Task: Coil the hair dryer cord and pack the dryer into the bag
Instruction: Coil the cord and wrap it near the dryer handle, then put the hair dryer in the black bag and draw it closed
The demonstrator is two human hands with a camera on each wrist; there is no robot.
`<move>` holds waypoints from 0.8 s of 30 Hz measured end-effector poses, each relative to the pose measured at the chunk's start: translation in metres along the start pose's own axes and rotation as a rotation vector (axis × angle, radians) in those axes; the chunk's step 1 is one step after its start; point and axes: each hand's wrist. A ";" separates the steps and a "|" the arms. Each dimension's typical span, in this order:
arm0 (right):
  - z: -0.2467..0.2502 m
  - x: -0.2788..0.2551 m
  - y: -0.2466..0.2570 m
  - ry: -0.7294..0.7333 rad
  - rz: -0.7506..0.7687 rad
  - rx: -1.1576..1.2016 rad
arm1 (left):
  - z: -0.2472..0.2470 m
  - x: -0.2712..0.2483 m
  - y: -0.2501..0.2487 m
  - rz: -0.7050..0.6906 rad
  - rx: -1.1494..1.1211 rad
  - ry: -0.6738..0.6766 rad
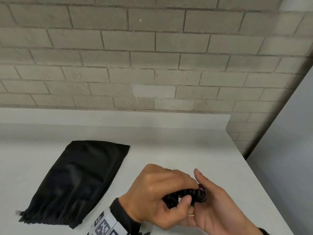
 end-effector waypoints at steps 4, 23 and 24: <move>0.015 -0.001 -0.011 -0.034 0.026 -0.077 | -0.020 -0.015 -0.001 -0.189 0.016 0.120; 0.109 0.042 -0.071 -0.737 0.364 -0.364 | -0.063 -0.088 0.012 0.507 -0.009 0.573; 0.112 0.043 -0.072 -0.753 0.359 -0.484 | -0.064 -0.091 0.014 0.553 -0.036 0.593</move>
Point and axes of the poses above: each hand's wrist, its own x-axis towards the middle knuckle, its own z-axis out of the back of the hand, y = z × x, and after that the axes turned 1 degree about x, right-handed
